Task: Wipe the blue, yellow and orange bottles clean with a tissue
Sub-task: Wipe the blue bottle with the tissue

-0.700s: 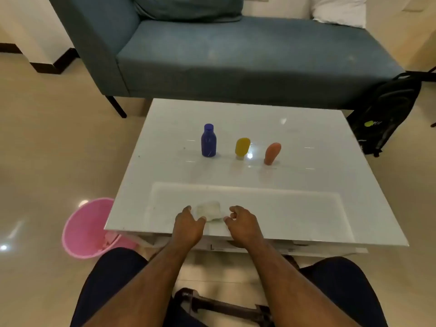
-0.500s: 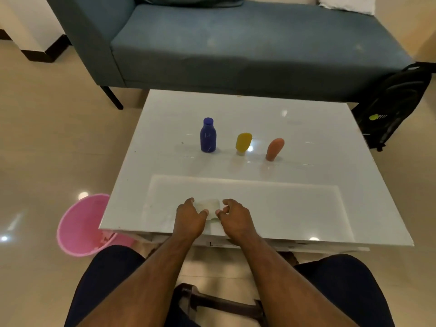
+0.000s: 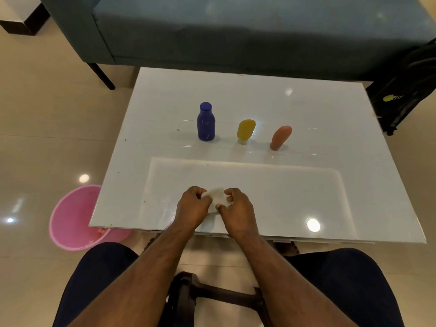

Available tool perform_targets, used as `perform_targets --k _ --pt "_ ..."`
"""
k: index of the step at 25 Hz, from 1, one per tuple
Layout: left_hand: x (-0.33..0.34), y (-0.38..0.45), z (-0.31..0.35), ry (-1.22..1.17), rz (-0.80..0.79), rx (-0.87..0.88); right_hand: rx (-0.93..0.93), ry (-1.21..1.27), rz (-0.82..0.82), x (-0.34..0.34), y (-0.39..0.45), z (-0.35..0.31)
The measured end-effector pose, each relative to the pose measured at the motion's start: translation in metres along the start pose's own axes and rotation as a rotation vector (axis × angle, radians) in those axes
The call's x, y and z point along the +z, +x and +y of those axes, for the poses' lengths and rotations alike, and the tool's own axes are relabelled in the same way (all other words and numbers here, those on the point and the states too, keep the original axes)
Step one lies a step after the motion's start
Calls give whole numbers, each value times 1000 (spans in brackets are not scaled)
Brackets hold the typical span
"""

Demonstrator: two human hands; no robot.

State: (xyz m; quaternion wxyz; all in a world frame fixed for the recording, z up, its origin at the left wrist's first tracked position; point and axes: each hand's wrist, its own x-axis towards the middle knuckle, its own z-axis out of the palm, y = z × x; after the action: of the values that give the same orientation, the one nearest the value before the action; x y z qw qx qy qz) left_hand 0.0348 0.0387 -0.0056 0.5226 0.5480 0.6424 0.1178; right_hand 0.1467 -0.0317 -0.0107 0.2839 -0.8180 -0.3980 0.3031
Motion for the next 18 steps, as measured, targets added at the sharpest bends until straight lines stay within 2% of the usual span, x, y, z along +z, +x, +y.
perform_targets --k 2,4,6,9,11,15,18 --pt "1 1 6 -136 -15 -28 -206 -99 60 -5 -1 -3" --pt "-1 4 13 -275 -38 -73 -369 -165 -29 -11 -1 -8" --pt "-6 7 22 -369 -120 -121 -395 -194 -100 -16 1 -10" --pt "-12 8 39 -370 -251 -210 -383 -145 -12 -20 6 -6" --pt "-17 15 54 -323 -220 -249 -340 -142 43 -23 11 -5" --pt "-33 58 80 -178 19 -22 -408 -298 175 -29 25 -3" --pt "-41 87 103 -93 61 132 -445 -344 224 -33 36 0"
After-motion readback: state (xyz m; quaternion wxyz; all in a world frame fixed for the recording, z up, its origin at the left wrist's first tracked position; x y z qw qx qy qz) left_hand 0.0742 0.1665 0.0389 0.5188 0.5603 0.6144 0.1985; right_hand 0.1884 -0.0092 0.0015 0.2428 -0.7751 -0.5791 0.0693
